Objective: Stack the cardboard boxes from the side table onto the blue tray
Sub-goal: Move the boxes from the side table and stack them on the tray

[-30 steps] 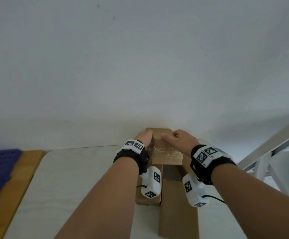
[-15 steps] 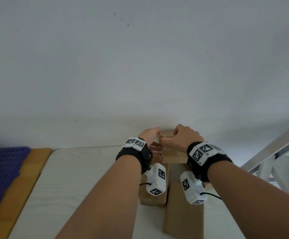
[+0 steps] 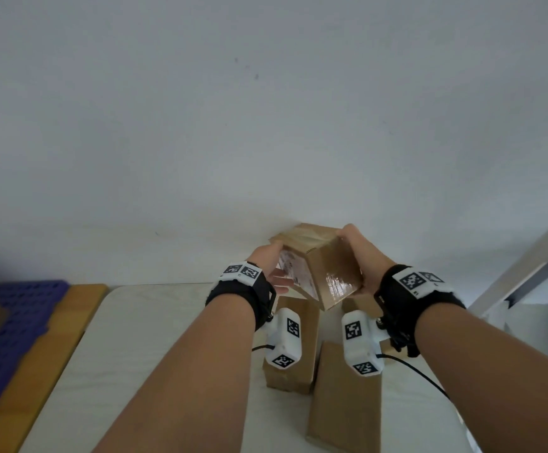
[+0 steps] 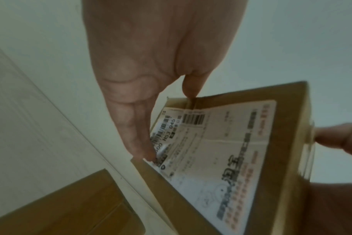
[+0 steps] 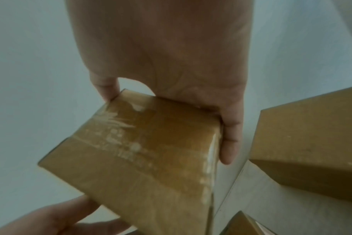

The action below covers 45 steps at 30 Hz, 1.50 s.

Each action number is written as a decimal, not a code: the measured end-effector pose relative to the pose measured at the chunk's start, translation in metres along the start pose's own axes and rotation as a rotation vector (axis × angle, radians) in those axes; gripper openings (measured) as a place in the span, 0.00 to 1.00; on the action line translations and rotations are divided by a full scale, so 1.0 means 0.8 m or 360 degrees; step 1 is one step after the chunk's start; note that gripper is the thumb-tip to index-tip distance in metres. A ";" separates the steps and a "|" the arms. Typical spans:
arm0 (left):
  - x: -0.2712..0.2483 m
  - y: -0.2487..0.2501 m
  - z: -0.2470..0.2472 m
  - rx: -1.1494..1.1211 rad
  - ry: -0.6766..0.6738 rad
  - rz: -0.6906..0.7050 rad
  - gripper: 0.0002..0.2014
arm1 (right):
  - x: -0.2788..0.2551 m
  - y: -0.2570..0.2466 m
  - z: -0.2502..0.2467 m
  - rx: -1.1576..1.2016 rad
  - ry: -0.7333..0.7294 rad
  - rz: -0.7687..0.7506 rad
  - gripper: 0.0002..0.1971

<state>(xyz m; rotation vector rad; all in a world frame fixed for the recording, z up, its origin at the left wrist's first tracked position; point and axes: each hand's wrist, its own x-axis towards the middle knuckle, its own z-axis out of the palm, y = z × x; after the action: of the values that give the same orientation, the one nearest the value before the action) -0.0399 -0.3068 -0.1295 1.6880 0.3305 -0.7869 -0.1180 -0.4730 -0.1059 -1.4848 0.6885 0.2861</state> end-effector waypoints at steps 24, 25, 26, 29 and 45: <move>-0.083 -0.091 -0.129 0.0084 0.0460 0.0133 0.34 | -0.013 0.037 0.135 -0.0444 -0.0416 -0.0119 0.59; -0.092 -0.095 -0.140 0.0094 0.0501 0.0141 0.33 | -0.021 0.036 0.149 -0.0469 -0.0433 -0.0136 0.61; -0.101 -0.100 -0.152 0.0095 0.0529 0.0145 0.32 | -0.025 0.037 0.161 -0.0473 -0.0440 -0.0146 0.62; -0.133 -0.113 -0.188 0.0060 0.0581 0.0159 0.27 | -0.038 0.041 0.201 -0.0496 -0.0447 -0.0221 0.63; -0.337 -0.258 -0.443 -0.0384 0.0825 0.0341 0.05 | -0.251 0.125 0.494 -0.0306 -0.0447 -0.0445 0.41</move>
<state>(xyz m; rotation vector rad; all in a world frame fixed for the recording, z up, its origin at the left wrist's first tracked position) -0.2471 0.1349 -0.0771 1.6437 0.5652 -0.1330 -0.2358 -0.0345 -0.0934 -1.6618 0.2292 0.3438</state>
